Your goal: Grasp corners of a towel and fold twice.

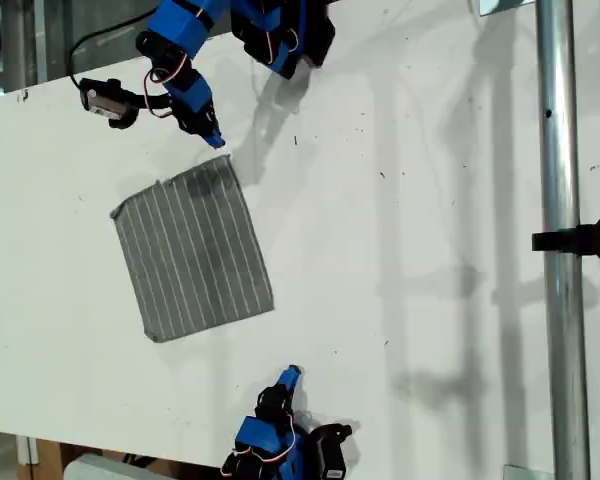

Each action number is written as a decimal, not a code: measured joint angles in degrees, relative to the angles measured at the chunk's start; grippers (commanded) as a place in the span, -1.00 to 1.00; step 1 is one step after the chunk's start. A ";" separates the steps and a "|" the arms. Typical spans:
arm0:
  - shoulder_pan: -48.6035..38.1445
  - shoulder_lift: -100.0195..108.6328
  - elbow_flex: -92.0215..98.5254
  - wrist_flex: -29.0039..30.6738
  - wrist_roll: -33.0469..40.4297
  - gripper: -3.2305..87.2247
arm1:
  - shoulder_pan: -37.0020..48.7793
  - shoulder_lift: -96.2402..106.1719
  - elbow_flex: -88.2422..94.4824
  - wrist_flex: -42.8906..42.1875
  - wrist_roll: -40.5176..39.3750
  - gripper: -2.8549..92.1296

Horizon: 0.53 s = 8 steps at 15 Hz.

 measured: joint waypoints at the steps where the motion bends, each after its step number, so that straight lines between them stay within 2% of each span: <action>1: 0.00 0.00 0.00 0.00 0.00 -0.99 | 1.67 -3.60 -3.34 0.09 -4.75 -0.11; 4: 0.00 0.00 0.00 0.00 0.00 -0.99 | 2.46 -15.82 -16.17 3.43 -14.85 -0.03; 8: 0.00 0.00 0.00 0.00 0.00 -0.99 | 6.50 -21.27 -20.21 3.52 -19.95 -0.02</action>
